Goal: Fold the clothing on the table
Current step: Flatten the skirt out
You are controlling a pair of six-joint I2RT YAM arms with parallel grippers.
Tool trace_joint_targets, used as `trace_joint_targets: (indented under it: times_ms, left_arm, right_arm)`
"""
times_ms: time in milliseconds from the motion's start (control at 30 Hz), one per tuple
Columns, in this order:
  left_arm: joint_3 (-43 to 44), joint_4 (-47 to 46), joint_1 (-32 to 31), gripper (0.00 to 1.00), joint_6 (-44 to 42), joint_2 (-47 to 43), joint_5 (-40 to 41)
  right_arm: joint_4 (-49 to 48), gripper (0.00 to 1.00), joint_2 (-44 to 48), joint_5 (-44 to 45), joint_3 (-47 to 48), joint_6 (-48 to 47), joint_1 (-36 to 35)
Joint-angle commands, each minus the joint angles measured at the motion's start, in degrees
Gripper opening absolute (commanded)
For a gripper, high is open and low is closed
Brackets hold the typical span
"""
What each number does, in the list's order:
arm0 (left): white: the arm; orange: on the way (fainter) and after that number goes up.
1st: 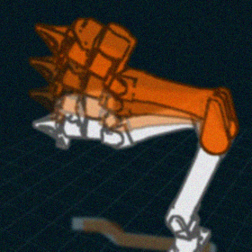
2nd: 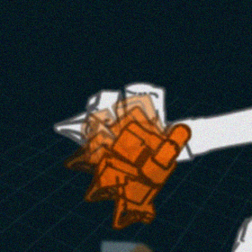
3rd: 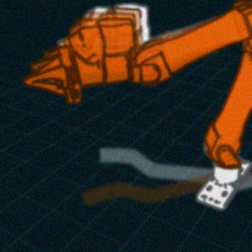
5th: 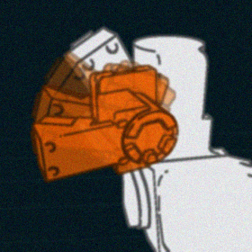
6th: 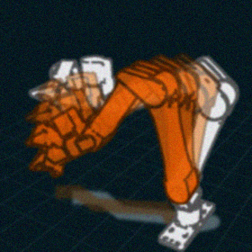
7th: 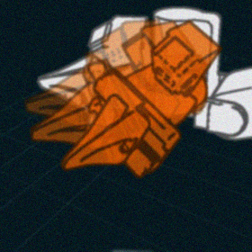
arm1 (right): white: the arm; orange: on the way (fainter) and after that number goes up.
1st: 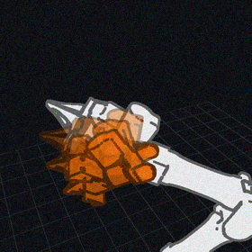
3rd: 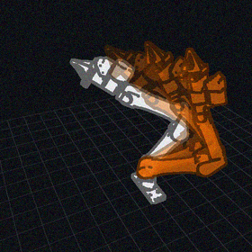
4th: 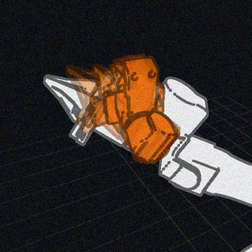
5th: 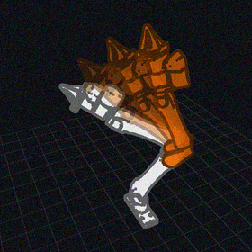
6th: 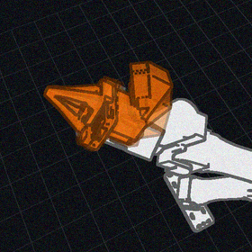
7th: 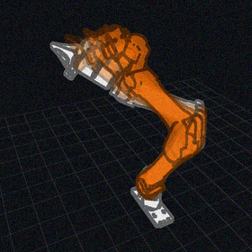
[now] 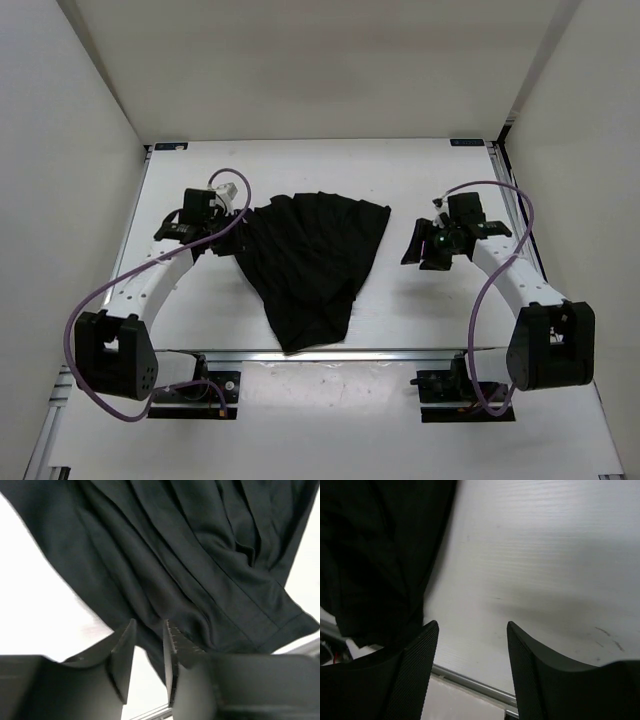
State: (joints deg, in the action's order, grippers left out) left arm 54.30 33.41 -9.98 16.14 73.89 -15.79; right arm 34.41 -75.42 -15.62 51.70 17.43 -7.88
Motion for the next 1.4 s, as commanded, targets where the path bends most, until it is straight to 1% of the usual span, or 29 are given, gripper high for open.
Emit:
trace_joint_targets:
  times_ms: [0, 33, 100, 200, 267, 300, 367, 400, 467, 533, 567, 600, 633, 733, 800, 867, 933, 967, 1000, 1067, 1167, 1267, 1367]
  left_arm:
    - [-3.23, -5.43, -1.62, 0.41, 0.64, -3.57, -5.29]
    - [-3.94, -6.85, -1.71, 0.41, 2.47, -4.53, -7.39]
    - [-5.25, -8.18, -2.85, 0.35, 3.72, -3.32, -9.08]
    - [-6.31, -7.92, -5.48, 0.34, 4.25, -2.08, -7.24]
    - [-7.54, -8.18, -7.24, 0.34, 4.69, -2.95, -5.58]
    - [-8.76, -9.05, -7.07, 0.35, 5.99, -3.31, -5.30]
    - [-10.70, -10.38, -5.85, 0.35, 7.23, -4.27, -7.40]
    - [-11.93, -10.82, -5.32, 0.35, 7.85, -4.97, -7.59]
    - [-13.17, -10.65, -3.74, 0.37, 7.94, -6.38, -8.03]
    - [-13.87, -10.12, -2.86, 0.36, 7.68, -7.53, -7.94]
    - [-13.87, -9.60, -2.51, 0.36, 7.68, -8.05, -7.76]
    - [-13.96, -9.50, -2.59, 0.35, 7.50, -8.32, -7.50]
    - [-14.66, -9.07, -2.76, 0.36, 7.76, -8.76, -7.67]
    - [-16.41, -10.29, -2.86, 0.37, 9.43, -9.46, -9.34]
    - [-18.52, -13.18, -4.77, 0.46, 11.09, -10.34, -10.75]
    - [-19.50, -13.28, -7.59, 0.49, 12.85, -10.87, -9.35]
    - [-20.55, -11.53, -11.01, 0.50, 13.56, -10.96, -5.15]
    - [-20.81, -10.04, -11.64, 0.56, 13.91, -10.44, -3.91]
    - [-21.17, -9.51, -12.51, 0.58, 14.27, -10.60, -2.24]
    - [-22.48, -8.53, -13.31, 0.59, 15.49, -11.48, 0.32]
    - [-25.03, -11.16, -14.36, 0.59, 17.86, -12.80, 2.43]
    - [-26.17, -12.14, -15.95, 0.57, 18.31, -10.00, 5.85]
    - [-26.96, -14.32, -18.41, 0.53, 18.49, -5.87, 7.26]
  right_arm:
    - [-2.50, 0.63, -1.22, -9.32, 3.05, -1.00, -2.66]
    - [-2.94, 0.63, -2.44, -10.48, 3.75, -0.73, -4.06]
    - [-4.70, 0.65, -3.59, -12.67, 5.50, -1.08, -6.53]
    - [-5.59, 0.65, -7.72, -14.53, 10.85, -1.96, -10.83]
    - [-4.89, 0.65, -10.96, -14.71, 14.73, -3.01, -13.90]
    - [-4.01, 0.65, -12.11, -14.79, 16.92, -3.63, -14.70]
    - [-3.12, 0.65, -15.44, -14.53, 19.57, -4.25, -18.21]
    - [-2.43, 0.65, -16.16, -14.36, 21.06, -4.94, -18.66]
    - [-1.81, 0.65, -18.87, -14.09, 22.12, -5.30, -21.55]
    - [-0.06, 0.64, -20.11, -13.04, 22.91, -6.00, -23.14]
    - [0.65, 0.64, -21.16, -12.86, 23.18, -6.01, -24.19]
    - [2.13, 0.64, -21.96, -12.08, 23.62, -6.79, -24.55]
    - [2.93, 0.62, -22.23, -11.29, 23.71, -7.14, -25.07]
    - [4.08, 0.61, -22.14, -10.75, 22.48, -7.50, -25.17]
    - [3.47, 0.61, -21.36, -10.84, 21.17, -7.06, -25.08]
    - [3.20, 0.60, -20.48, -10.84, 20.11, -6.01, -24.56]
    - [2.59, 0.60, -19.68, -10.92, 19.23, -5.74, -23.85]
    - [2.85, 0.60, -19.07, -11.27, 18.79, -5.39, -23.15]
    - [2.68, 0.60, -18.98, -11.28, 18.44, -5.04, -22.62]
    - [2.15, 0.59, -17.66, -11.46, 17.47, -4.86, -21.48]
    - [2.06, 0.59, -16.87, -11.98, 16.24, -4.60, -19.73]
    - [2.85, 0.59, -15.99, -11.72, 16.15, -4.86, -19.10]
    - [3.20, 0.59, -15.64, -11.63, 16.06, -5.03, -17.87]
